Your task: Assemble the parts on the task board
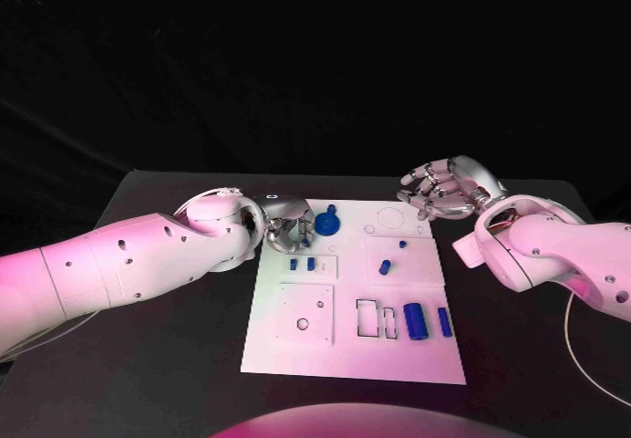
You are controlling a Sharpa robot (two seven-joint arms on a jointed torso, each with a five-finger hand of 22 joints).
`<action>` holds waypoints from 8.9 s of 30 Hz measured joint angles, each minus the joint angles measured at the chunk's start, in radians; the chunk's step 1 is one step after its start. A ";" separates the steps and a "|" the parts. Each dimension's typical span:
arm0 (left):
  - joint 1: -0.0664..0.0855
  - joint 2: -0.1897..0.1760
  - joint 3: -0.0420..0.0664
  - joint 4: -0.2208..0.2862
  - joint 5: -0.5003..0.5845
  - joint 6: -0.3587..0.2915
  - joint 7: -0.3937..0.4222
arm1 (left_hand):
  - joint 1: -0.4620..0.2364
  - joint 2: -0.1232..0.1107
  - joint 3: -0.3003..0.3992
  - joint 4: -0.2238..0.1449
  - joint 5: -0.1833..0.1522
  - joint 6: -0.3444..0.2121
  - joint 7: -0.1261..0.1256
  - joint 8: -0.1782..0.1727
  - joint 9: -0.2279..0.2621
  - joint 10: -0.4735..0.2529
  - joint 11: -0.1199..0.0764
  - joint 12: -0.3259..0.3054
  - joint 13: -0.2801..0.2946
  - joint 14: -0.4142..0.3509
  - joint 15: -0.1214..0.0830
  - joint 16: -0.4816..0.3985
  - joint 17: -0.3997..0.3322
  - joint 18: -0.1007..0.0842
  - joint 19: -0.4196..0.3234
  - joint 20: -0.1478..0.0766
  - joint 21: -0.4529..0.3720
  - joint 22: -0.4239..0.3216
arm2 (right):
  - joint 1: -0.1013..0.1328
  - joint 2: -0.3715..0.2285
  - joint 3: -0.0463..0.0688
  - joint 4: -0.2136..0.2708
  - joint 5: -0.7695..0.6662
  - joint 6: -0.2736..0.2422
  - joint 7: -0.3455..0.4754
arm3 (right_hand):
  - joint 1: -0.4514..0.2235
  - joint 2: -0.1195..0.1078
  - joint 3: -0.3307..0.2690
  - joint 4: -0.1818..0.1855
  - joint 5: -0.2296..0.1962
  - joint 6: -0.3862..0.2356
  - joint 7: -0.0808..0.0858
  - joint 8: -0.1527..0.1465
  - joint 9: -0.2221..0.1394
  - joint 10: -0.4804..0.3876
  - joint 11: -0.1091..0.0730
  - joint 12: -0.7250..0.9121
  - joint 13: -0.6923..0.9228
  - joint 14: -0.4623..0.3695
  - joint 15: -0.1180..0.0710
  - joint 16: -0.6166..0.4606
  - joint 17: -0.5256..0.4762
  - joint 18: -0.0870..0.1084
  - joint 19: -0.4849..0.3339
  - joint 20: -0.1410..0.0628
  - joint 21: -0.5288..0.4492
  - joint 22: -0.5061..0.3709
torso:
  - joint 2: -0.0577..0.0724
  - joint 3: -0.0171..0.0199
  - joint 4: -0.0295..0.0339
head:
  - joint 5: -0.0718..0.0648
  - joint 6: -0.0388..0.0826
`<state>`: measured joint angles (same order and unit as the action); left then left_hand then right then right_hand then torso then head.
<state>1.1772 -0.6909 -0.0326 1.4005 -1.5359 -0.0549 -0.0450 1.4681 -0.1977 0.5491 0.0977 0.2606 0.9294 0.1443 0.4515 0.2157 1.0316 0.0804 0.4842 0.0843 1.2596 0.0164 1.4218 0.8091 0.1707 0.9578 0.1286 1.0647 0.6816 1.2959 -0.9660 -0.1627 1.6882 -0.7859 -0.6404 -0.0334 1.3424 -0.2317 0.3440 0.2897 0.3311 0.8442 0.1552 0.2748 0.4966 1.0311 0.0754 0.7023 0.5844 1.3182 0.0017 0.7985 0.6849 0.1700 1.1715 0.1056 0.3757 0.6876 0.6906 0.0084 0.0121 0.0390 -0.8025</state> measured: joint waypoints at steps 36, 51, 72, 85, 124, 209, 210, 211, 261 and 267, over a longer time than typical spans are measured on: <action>0.000 0.018 -0.005 -0.016 0.005 0.009 -0.001 | -0.009 0.004 -0.003 -0.008 -0.005 0.024 -0.006 -0.003 0.007 0.027 -0.005 -0.005 0.003 0.000 0.000 0.000 -0.018 0.000 0.000 0.000 -0.001 0.000 | -0.001 -0.001 0.000 0.000 0.000 0.000 0.000 | 0.000 0.000 0.000 0.000 0.000 -0.002 -0.002 0.000 0.000 0.002 0.002 0.000 -0.001 0.000 0.000 0.000 0.000 0.000 0.000 0.000 0.000 0.000 | -0.001 0.0007 0.0000 | 0.001 -0.002; -0.004 0.015 -0.009 -0.018 0.011 0.007 -0.002 | -0.045 -0.021 0.000 -0.017 -0.005 -0.013 0.013 -0.060 -0.006 0.003 0.018 -0.067 -0.008 -0.013 0.013 -0.010 -0.052 0.000 -0.006 -0.002 -0.001 -0.006 | -0.001 0.000 0.000 -0.002 0.000 0.000 0.000 | -0.004 -0.004 0.000 0.000 0.000 -0.002 -0.002 0.000 0.000 0.002 0.002 0.000 -0.006 0.000 0.000 -0.009 0.000 0.000 0.000 0.000 -0.006 -0.006 | -0.001 0.0001 0.0006 | 0.003 -0.004; -0.005 0.015 -0.010 -0.019 0.017 0.005 -0.012 | -0.066 -0.042 0.000 -0.011 -0.005 -0.031 0.023 -0.088 -0.012 -0.022 0.032 -0.105 -0.013 -0.023 0.023 -0.014 -0.079 0.000 -0.010 0.003 -0.012 -0.014 | -0.001 0.000 0.000 -0.002 0.000 0.000 0.000 | -0.004 -0.004 0.000 0.000 0.000 -0.002 -0.002 0.000 0.000 0.002 0.002 -0.004 -0.007 0.000 0.000 -0.009 0.000 0.000 0.000 0.000 -0.006 -0.007 | 0.000 0.0010 -0.0007 | 0.005 -0.002; -0.006 0.007 -0.010 -0.015 0.017 -0.008 -0.016 | -0.072 -0.049 -0.024 -0.009 -0.005 -0.078 0.023 -0.133 -0.026 -0.138 0.061 -0.167 -0.017 -0.039 0.043 -0.018 -0.100 0.000 -0.004 0.022 -0.024 -0.025 | -0.001 -0.002 0.000 -0.005 0.000 0.002 0.000 | -0.008 -0.008 0.000 0.000 0.000 -0.009 0.001 0.008 0.000 -0.026 0.007 -0.082 -0.085 0.000 0.000 -0.051 0.008 0.000 0.010 0.008 -0.037 -0.035 | 0.000 0.0000 0.0000 | 0.004 0.000; -0.005 -0.224 0.047 0.112 1.018 -0.127 0.243 | -0.030 -0.009 -0.025 -0.014 -0.005 -0.051 0.054 -0.136 -0.041 -0.071 0.053 -0.060 -0.003 -0.268 0.046 -0.259 -0.476 0.000 -0.099 0.027 -0.122 -0.090 | -0.025 -0.011 -0.002 -0.071 -0.693 0.314 -0.069 | 0.089 -0.058 0.110 -0.122 -0.125 0.116 -0.011 -0.055 -0.073 0.095 0.005 -0.486 -0.446 0.147 -0.007 0.566 0.615 -0.031 0.170 -0.020 0.462 0.372 | 0.000 -0.0002 -0.0001 | -0.048 0.014; -0.005 -0.251 0.047 0.142 1.345 -0.124 0.374 | -0.026 -0.005 -0.033 -0.033 -0.005 -0.050 0.058 -0.127 -0.038 -0.075 0.057 -0.047 -0.001 -0.272 0.043 -0.286 -0.493 0.000 -0.098 0.027 -0.129 -0.098 | -0.106 0.080 -0.003 -0.099 -0.955 0.290 -0.224 | 0.105 0.016 0.312 -0.234 -0.169 0.268 -0.044 -0.032 -0.033 0.249 -0.005 -0.541 -0.443 0.148 -0.031 0.639 0.622 -0.046 0.199 -0.034 0.667 0.565 | 0.000 0.0012 -0.0001 | -0.044 0.002; -0.005 -0.251 0.047 0.142 1.345 -0.124 0.374 | -0.026 -0.005 -0.033 -0.033 -0.005 -0.052 0.059 -0.127 -0.038 -0.075 0.057 -0.047 -0.001 -0.272 0.043 -0.289 -0.493 0.000 -0.098 0.027 -0.131 -0.098 | -0.105 0.079 -0.003 -0.097 -0.955 0.288 -0.224 | 0.105 0.016 0.312 -0.234 -0.169 0.269 -0.043 -0.032 -0.033 0.249 -0.004 -0.541 -0.443 0.148 -0.031 0.639 0.622 -0.046 0.199 -0.034 0.667 0.565 | 0.000 0.0012 -0.0001 | -0.044 0.002; -0.005 -0.251 0.047 0.141 1.345 -0.123 0.374 | -0.026 -0.005 -0.033 -0.033 -0.005 -0.054 0.061 -0.127 -0.038 -0.075 0.057 -0.046 -0.001 -0.272 0.043 -0.289 -0.494 0.000 -0.098 0.027 -0.132 -0.098 | -0.104 0.077 -0.003 -0.095 -0.955 0.286 -0.225 | 0.105 0.016 0.312 -0.234 -0.169 0.269 -0.043 -0.032 -0.033 0.249 -0.004 -0.541 -0.443 0.148 -0.031 0.639 0.622 -0.046 0.199 -0.034 0.667 0.565 | 0.000 0.0012 -0.0002 | -0.044 0.002; -0.005 -0.222 0.046 0.122 1.341 -0.107 0.360 | -0.030 -0.001 -0.036 -0.041 -0.005 -0.068 0.068 -0.127 -0.041 -0.104 0.064 -0.047 -0.004 -0.272 0.043 -0.292 -0.498 0.000 -0.098 0.027 -0.132 -0.101 | -0.168 0.217 -0.003 0.102 -0.924 0.246 -0.226 | 0.089 0.021 0.324 -0.247 -0.218 0.267 -0.044 -0.031 -0.024 0.250 -0.004 -0.549 -0.436 0.149 -0.030 0.639 0.623 -0.046 0.198 -0.034 0.682 0.575 | -0.002 -0.0014 -0.0001 | 0.013 -0.019; -0.005 -0.216 0.046 0.120 1.341 -0.105 0.359 | -0.030 -0.001 -0.036 -0.041 -0.005 -0.068 0.068 -0.127 -0.041 -0.104 0.064 -0.047 -0.004 -0.272 0.043 -0.296 -0.498 0.000 -0.098 0.027 -0.132 -0.101 | -0.192 0.243 -0.004 0.087 -0.926 0.254 -0.226 | 0.089 0.021 0.324 -0.247 -0.218 0.269 -0.043 -0.033 -0.024 0.250 -0.004 -0.549 -0.437 0.149 -0.030 0.639 0.623 -0.046 0.198 -0.034 0.682 0.574 | -0.002 -0.0011 -0.0001 | 0.026 -0.025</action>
<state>1.1726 -0.9073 0.0134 1.5205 -0.1950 -0.1598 0.3140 1.4384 -0.1985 0.5134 0.0564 0.2555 0.8612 0.2120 0.3249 0.1743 0.9274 0.1448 0.4377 0.0806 0.9879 0.0594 1.1257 0.3115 0.1703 0.8595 0.1554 0.9323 0.5807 1.1035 -0.7227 -0.1671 1.7749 -1.7117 -0.3865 -0.2590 1.4311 -0.2105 0.6682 0.0426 0.1134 1.1132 0.1125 0.2422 0.4725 1.2813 0.0717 0.1535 0.1477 1.4669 -0.0285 1.4375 1.3075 0.1237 1.3699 0.0715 1.0574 1.2620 0.6890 0.0074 0.0120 0.0653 -0.8274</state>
